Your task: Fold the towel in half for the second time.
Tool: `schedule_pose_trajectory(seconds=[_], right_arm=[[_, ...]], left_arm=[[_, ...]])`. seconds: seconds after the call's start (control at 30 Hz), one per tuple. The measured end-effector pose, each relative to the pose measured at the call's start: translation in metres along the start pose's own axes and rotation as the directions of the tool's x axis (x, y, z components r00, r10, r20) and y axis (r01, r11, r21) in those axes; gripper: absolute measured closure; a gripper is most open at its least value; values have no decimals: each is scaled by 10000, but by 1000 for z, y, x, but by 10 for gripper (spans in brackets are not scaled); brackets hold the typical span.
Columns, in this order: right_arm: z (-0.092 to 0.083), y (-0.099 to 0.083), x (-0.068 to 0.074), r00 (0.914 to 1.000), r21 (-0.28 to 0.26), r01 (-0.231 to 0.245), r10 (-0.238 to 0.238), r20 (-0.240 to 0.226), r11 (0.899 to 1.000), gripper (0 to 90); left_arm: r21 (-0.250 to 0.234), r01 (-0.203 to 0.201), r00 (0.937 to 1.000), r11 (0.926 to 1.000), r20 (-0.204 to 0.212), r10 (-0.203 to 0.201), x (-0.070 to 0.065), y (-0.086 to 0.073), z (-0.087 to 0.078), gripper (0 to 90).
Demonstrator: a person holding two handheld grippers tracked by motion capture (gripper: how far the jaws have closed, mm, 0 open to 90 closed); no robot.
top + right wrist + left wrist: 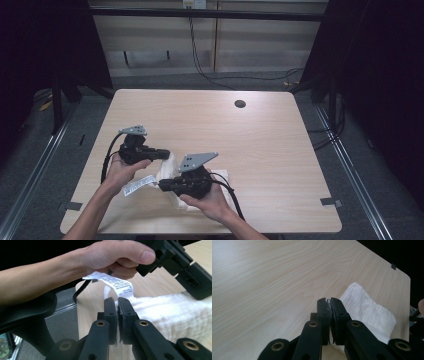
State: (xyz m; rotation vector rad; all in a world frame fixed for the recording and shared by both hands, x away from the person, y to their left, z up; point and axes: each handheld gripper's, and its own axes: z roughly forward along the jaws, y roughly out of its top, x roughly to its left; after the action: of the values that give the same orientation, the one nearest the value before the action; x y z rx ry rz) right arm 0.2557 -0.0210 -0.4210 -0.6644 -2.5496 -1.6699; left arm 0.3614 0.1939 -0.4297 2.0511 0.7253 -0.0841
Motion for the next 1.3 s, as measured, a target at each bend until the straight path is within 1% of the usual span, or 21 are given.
schedule_pose_trajectory(seconds=[0.1, 0.17, 0.27, 0.4, 0.47, 0.53, 0.57, 0.6, 0.63, 0.7, 0.77, 0.8, 0.87, 0.93, 0.97, 1.0, 1.07, 1.13, 1.17, 1.23, 1.3], right_arm=[[-10, -4, -4, 9997, -75, -234, 235, 86, 9997, 860], [-16, -8, -6, 9991, -130, -369, 372, 208, 9992, 860], [-26, -12, -8, 9983, -73, -395, 398, 435, 9992, 860], [-37, -21, -9, 9965, 85, -527, 521, 653, 9986, 860], [-42, -27, -10, 9966, 262, -550, 533, 630, 9981, 860], [-46, -33, -13, 9955, 208, -761, 748, 574, 9969, 860], [-48, -35, -14, 9953, 234, -753, 737, 622, 9969, 860], [-50, -37, -15, 9948, 189, -801, 787, 640, 9966, 860], [-53, -38, -16, 9945, 146, -857, 846, 624, 9962, 860], [-58, -40, -18, 9938, 151, -835, 821, 753, 9964, 860], [-63, -45, -20, 9928, 229, -809, 786, 908, 9965, 859], [-66, -49, -21, 9919, 209, -803, 778, 1000, 9966, 859], [-72, -55, -24, 9901, 172, -1005, 983, 1005, 9948, 859], [-76, -57, -24, 9884, 184, -1049, 1022, 1124, 9943, 859], [-77, -59, -24, 9878, 209, -1006, 974, 1214, 9947, 859], [-77, -60, -23, 9878, 214, -1000, 967, 1224, 9948, 859], [-78, -63, -21, 9869, 278, -995, 951, 1301, 9947, 858], [-79, -65, -18, 9859, 317, -978, 925, 1393, 9947, 857], [-79, -66, -17, 9856, 419, -957, 888, 1441, 9945, 857], [-81, -70, -15, 9842, 558, -931, 834, 1562, 9941, 856], [-84, -75, -16, 9815, 572, -1061, 953, 1660, 9927, 856]], left_arm=[[90, -115, 9999, 9999, 56, 114, -5, 7, 12, 867], [114, -167, 9997, 9998, 190, 165, -8, 11, 22, 867], [222, -157, 9992, 9996, 362, 149, -12, 16, 35, 867], [486, -336, 9979, 9983, 561, 309, -17, 19, 51, 867], [569, -414, 9975, 9975, 596, 380, -21, 21, 57, 868], [641, -442, 9968, 9970, 690, 398, -23, 23, 64, 868], [723, -435, 9966, 9964, 730, 382, -24, 24, 68, 868], [850, -534, 9960, 9949, 755, 470, -24, 25, 72, 868], [814, -449, 9957, 9957, 850, 379, -25, 25, 77, 868], [875, -470, 9952, 9951, 899, 391, -25, 28, 83, 868], [596, -465, 9942, 9971, 994, 404, -25, 29, 87, 867], [593, -422, 9941, 9973, 1025, 360, -25, 29, 89, 868], [843, -520, 9940, 9951, 1000, 435, -27, 31, 95, 868], [862, -433, 9927, 9953, 1158, 331, -27, 31, 101, 868], [898, -408, 9930, 9951, 1139, 304, -28, 31, 102, 868], [982, -514, 9924, 9938, 1163, 399, -29, 31, 104, 868], [1018, -554, 9920, 9933, 1185, 432, -32, 30, 108, 868], [935, -440, 9909, 9946, 1309, 315, -34, 29, 111, 867], [1041, -534, 9910, 9931, 1280, 399, -36, 29, 113, 867], [1098, -473, 9909, 9928, 1308, 328, -39, 28, 119, 867], [1202, -449, 9923, 9917, 1205, 304, -39, 27, 125, 867]])
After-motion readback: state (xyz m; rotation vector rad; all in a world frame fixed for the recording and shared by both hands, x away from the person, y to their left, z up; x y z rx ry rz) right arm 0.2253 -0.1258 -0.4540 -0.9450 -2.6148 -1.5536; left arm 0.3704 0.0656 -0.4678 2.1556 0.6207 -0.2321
